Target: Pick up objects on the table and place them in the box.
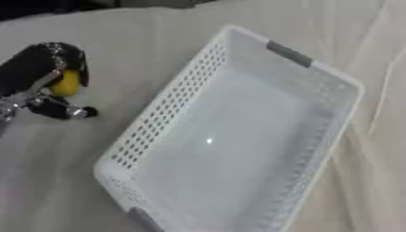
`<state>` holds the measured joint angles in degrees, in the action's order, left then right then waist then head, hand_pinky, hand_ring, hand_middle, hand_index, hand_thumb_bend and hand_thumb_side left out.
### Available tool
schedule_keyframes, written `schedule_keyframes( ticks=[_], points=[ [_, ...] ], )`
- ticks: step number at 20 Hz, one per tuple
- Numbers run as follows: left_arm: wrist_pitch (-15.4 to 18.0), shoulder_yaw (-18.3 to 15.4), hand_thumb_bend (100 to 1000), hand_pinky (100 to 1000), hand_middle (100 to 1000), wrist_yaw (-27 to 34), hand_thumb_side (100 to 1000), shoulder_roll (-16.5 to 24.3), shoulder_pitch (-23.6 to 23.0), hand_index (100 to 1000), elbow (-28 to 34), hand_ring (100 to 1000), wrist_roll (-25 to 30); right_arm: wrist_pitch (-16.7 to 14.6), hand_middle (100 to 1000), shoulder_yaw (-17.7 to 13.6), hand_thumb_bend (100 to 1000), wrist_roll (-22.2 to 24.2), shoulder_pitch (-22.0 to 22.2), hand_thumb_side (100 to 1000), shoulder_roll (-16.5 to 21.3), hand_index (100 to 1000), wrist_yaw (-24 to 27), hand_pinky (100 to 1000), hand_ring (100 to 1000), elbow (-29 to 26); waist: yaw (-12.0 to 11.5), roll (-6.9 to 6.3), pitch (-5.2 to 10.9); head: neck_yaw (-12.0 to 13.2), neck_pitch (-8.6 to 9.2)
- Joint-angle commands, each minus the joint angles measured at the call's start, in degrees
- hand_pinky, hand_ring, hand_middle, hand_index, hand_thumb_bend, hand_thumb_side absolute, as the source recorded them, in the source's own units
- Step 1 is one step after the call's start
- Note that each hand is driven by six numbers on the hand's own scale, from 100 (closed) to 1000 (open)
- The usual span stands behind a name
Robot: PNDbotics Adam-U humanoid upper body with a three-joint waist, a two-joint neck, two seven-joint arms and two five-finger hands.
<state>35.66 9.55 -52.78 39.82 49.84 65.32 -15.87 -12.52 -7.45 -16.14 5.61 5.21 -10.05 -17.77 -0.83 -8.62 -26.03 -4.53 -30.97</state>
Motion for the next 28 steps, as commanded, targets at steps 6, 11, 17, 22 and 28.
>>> schedule_keyframes(
  ticks=[6,11,17,22,28],
  points=[
    [0.15,-1.41,728,100,100,0.56,100,2.94,0.57,162,3.14,100,-1.03,0.07,672,0.01,100,0.08,1.02,872,0.44,718,0.18,468,579,0.59,-0.01,0.13,1.06,-0.29,1.45],
    [-0.81,-1.69,680,100,100,5.16,100,2.84,0.66,161,7.52,100,-0.28,0.08,673,-0.01,100,0.08,1.11,871,0.30,719,0.28,468,579,0.60,-0.14,0.23,1.09,-0.60,1.41],
    [-4.38,-0.77,617,100,100,13.95,100,1.15,2.75,159,15.78,100,5.04,0.08,673,0.00,100,0.12,1.30,871,0.14,719,0.34,469,580,0.59,-0.27,0.49,1.24,-0.88,1.36],
    [-7.35,-0.08,605,100,100,16.59,100,-2.56,6.45,159,19.00,100,10.61,0.13,673,0.05,100,0.22,1.61,871,-0.02,719,0.32,469,579,0.62,-0.54,0.81,1.61,-0.81,1.21],
    [-7.77,1.98,534,100,100,16.84,100,-9.12,11.21,158,18.32,100,15.34,0.22,672,0.11,100,0.31,2.05,872,0.00,719,0.06,469,579,0.58,-0.63,0.94,2.09,-0.51,0.72]
  ],
)
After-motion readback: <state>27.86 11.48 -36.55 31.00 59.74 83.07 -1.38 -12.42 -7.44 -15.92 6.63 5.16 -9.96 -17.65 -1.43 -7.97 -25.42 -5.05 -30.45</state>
